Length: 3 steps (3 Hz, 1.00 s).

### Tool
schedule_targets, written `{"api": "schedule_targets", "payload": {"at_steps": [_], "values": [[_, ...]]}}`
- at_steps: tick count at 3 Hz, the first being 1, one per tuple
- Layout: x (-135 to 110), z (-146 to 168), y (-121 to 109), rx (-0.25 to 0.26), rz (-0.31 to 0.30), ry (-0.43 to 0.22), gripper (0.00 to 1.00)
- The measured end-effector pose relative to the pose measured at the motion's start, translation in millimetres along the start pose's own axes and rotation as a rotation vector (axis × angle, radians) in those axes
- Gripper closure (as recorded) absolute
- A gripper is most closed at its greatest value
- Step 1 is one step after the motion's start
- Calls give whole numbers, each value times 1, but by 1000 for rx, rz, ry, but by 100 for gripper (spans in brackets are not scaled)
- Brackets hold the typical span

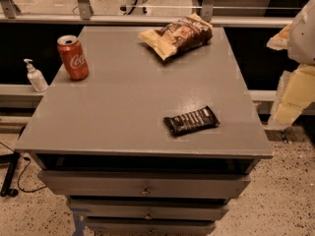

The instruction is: Move brown chip bag near rxbar chocolate

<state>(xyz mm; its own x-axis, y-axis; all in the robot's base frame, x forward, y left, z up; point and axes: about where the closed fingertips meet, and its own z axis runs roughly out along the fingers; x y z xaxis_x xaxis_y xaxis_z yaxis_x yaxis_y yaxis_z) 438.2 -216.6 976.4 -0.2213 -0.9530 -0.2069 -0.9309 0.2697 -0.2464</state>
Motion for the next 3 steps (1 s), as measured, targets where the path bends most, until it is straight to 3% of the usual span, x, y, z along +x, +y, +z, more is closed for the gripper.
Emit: {"api": "schedule_targets", "payload": {"at_steps": [2,3], "values": [[-8,12,-12,14,-25,-33,0],[-26,39,-49,54,-72,-140,0]]}}
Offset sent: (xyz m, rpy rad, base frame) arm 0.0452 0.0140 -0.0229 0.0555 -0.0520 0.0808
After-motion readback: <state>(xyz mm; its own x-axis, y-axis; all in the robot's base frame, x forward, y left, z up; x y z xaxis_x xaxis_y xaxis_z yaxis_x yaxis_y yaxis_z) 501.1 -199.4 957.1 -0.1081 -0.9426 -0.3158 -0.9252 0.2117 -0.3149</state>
